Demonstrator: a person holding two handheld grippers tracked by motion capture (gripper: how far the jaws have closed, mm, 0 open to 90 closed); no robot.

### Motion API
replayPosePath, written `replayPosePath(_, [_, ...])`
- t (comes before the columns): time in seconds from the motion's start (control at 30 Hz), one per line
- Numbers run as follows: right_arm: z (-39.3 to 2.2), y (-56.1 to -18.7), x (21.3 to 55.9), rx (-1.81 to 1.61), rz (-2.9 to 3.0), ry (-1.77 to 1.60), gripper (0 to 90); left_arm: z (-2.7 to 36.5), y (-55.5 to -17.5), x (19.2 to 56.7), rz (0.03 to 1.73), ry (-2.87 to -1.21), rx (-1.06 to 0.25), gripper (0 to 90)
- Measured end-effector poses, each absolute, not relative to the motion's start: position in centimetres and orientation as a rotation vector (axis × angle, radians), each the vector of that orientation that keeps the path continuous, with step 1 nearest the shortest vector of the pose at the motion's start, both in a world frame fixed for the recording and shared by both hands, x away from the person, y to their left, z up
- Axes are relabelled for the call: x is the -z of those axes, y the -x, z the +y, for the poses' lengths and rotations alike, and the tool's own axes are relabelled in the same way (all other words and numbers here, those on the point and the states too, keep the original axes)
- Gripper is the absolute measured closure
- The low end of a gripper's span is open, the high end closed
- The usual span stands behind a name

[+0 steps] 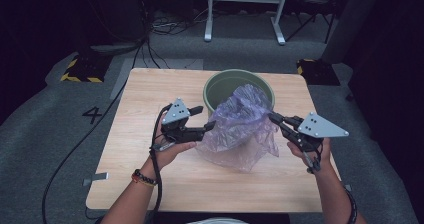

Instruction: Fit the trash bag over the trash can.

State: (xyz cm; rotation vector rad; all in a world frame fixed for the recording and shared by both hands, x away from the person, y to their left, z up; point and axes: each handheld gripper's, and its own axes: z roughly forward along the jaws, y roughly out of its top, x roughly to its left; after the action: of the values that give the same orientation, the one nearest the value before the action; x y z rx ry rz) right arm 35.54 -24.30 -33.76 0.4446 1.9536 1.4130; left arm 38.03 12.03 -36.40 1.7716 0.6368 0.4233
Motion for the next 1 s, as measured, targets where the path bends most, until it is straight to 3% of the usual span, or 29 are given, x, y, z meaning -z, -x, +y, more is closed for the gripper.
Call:
replayPosePath(0.17, [-24.1, -37.2, 32.5, -1.405, 1.917, -0.508, 90.0, 13.3, -37.4, 35.8, 0.65, -1.713, -0.486, 20.4])
replayPosePath(0.4, [-23.5, -39.0, 31.9, -1.374, 1.926, -0.58, 90.0, 13.9, -36.1, 35.1, 0.553, -1.743, -0.469, 15.5])
replayPosePath(0.63, [-22.9, -40.8, 31.5, -1.327, 1.941, -0.649, 90.0, 13.2, -35.1, 34.5, 0.502, -1.791, -0.452, 15.6])
replayPosePath(1.0, [-21.6, -41.3, 30.8, -1.282, 1.954, -0.663, 90.0, 8.3, -33.6, 34.0, 0.348, -1.889, -0.382, 15.6])
